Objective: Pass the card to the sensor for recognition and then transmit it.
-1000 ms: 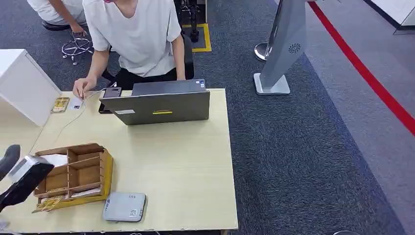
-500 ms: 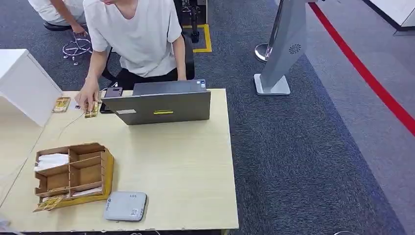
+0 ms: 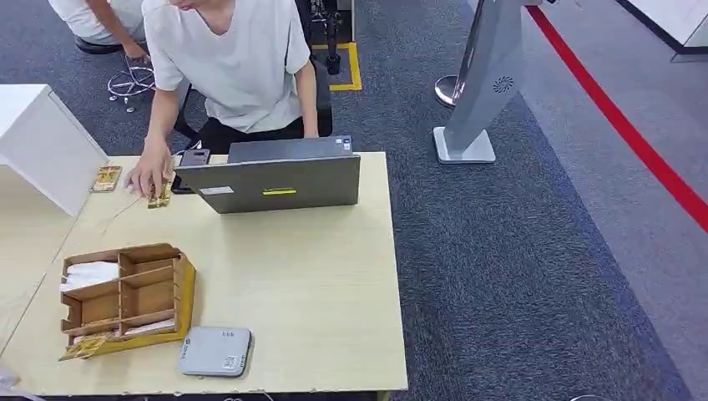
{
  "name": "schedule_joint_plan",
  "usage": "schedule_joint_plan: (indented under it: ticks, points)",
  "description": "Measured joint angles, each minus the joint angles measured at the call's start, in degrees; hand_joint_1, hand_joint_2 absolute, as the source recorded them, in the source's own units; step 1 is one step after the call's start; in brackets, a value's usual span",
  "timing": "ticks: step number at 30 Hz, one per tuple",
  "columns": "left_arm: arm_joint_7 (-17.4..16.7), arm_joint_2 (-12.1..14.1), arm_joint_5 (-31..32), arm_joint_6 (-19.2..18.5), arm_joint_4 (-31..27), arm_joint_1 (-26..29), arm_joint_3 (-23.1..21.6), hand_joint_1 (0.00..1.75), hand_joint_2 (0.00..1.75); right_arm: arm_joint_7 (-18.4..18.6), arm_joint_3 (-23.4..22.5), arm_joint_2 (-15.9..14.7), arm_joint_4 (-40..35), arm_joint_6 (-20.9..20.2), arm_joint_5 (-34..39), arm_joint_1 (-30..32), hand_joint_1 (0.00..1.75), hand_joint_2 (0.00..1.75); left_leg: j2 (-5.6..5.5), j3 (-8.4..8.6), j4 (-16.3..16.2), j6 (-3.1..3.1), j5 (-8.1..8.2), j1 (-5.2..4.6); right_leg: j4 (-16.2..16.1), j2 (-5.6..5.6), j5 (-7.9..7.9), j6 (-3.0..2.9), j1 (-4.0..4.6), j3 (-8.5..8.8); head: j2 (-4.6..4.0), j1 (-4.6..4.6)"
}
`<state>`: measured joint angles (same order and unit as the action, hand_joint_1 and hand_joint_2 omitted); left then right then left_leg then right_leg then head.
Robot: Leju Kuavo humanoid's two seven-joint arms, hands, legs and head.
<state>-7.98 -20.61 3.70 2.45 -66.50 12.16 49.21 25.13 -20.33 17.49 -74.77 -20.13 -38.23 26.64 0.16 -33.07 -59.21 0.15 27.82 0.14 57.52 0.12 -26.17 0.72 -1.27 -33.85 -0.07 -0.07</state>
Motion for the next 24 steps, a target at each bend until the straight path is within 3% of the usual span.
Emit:
schedule_joint_plan:
  ticks: [4,9,10,14,15,18,24]
  points:
    - [-3.1,0.2,4.0,-0.9,6.6,0.0,-5.0,0.00,1.75,-0.1,-0.1,0.0,0.9,-0.5,-0.5,-0.6,0.00,1.75,-0.01,0.00,0.0,0.05,-0.02,-0.02,0.0,-0.01,0.01,0.02,-0.01,0.05,0.00,0.00]
    - [-6.5,0.6,14.0,-3.0,13.6,-0.7,-6.0,0.00,1.75,1.7,0.5,0.0,1.3,-0.4,0.9,-0.5,0.00,1.75,0.00,0.02,0.0,0.07,0.00,-0.01,0.0,0.00,0.01,0.03,-0.01,0.02,0.00,0.02]
    - [-6.8,0.7,15.3,-3.0,14.8,-1.1,-6.0,0.00,1.75,2.1,0.7,0.0,1.3,-0.3,1.2,-0.5,0.00,0.00,-0.01,0.02,0.0,0.07,0.00,-0.02,0.0,-0.01,0.00,0.03,-0.01,0.02,0.00,0.02]
    - [-7.2,1.6,22.6,-3.9,21.1,-3.1,-6.0,0.00,1.75,3.7,3.0,0.0,0.8,0.3,3.3,0.5,0.00,0.00,-0.09,0.02,0.0,0.06,0.01,0.03,0.0,-0.06,-0.05,0.09,0.02,0.07,0.00,0.02]
    - [-7.2,1.6,23.8,-4.2,21.9,-3.3,-6.0,0.00,1.75,4.0,3.4,0.0,0.6,0.7,3.6,0.7,0.00,1.75,-0.08,0.03,0.0,0.06,0.01,0.02,0.0,-0.04,-0.04,0.08,0.01,0.06,0.00,0.02]
    - [-7.2,2.0,28.2,-6.0,24.5,-4.4,-5.8,0.00,1.75,4.8,4.5,0.0,-0.6,1.8,4.1,1.5,0.00,1.75,-0.11,0.01,0.0,0.06,0.00,0.03,0.0,-0.08,-0.05,0.09,0.02,0.09,0.00,-0.02]
    - [-5.7,3.7,25.5,-6.0,28.2,-5.1,-9.0,0.00,1.75,2.2,6.3,-0.3,2.8,4.0,7.9,0.3,0.00,1.75,-0.10,0.01,0.0,0.06,0.00,0.03,0.0,-0.07,-0.05,0.08,0.02,0.08,0.00,-0.04]
